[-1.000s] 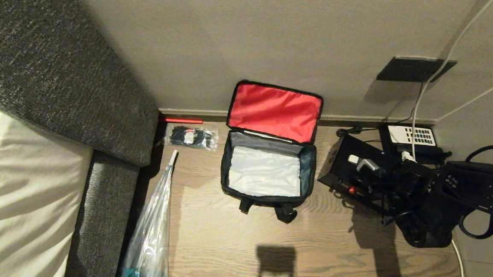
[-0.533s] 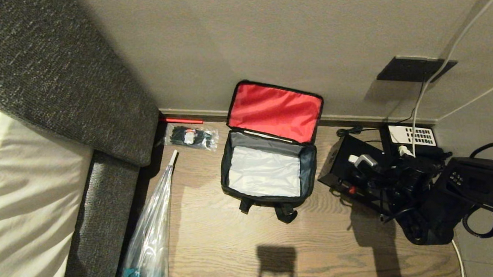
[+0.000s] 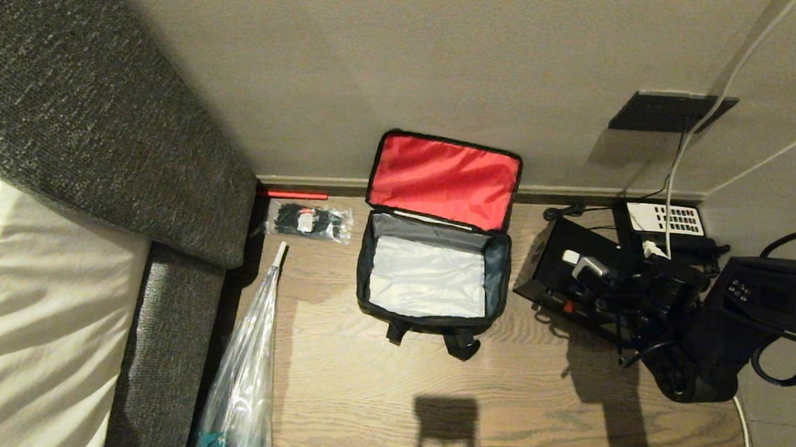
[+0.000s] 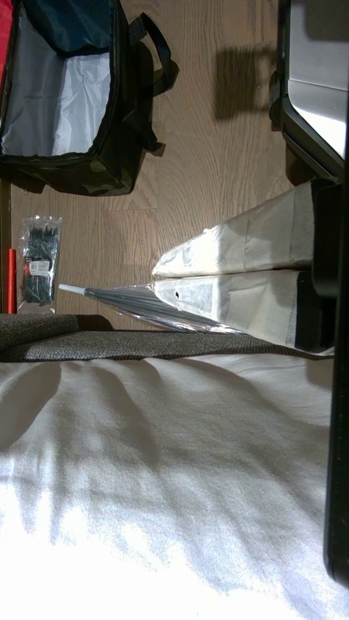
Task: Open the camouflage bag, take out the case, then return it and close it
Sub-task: Grip the handle again
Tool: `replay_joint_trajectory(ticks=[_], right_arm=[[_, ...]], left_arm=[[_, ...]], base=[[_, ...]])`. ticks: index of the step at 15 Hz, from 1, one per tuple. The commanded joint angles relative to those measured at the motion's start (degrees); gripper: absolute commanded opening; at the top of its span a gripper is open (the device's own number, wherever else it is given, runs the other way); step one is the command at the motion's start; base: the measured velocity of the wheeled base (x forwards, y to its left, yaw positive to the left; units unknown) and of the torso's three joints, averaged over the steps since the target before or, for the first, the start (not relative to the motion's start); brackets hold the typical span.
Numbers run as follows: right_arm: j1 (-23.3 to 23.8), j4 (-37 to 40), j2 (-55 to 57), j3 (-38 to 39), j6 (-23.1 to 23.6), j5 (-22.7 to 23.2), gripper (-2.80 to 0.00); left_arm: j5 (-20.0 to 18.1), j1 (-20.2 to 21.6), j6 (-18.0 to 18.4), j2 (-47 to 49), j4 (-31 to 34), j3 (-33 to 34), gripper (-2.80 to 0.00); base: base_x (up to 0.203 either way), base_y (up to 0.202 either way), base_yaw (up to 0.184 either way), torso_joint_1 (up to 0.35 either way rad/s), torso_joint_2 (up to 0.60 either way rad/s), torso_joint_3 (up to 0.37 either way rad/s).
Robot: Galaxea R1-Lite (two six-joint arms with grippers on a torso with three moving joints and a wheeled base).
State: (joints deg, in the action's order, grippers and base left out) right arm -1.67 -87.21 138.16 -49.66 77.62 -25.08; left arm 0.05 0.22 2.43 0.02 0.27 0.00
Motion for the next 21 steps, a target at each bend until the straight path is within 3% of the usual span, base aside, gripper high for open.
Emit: replay_joint_trajectory(ticks=[1, 9, 21], right_arm=[[-0.09, -0.45, 1.36, -0.35, 0.65, -0.21, 0.00], [0.17, -0.45, 4.25, -10.16, 0.59, -0.28, 0.00], [4.14, -0.45, 7.01, -18.08, 2.19, -1.89, 0.00]], left_arm=[[0.04, 0.04, 0.03, -0.11, 0.00, 0.09, -2.80], [0.04, 0.08, 0.03, -0.11, 0.00, 0.09, -2.80], [0.04, 0.13, 0.03, -0.11, 0.00, 0.09, -2.80]], base=[[0.000, 0.000, 0.000, 0.000, 0.00, 0.000], [0.000, 0.000, 0.000, 0.000, 0.00, 0.000], [0.000, 0.000, 0.000, 0.000, 0.00, 0.000]])
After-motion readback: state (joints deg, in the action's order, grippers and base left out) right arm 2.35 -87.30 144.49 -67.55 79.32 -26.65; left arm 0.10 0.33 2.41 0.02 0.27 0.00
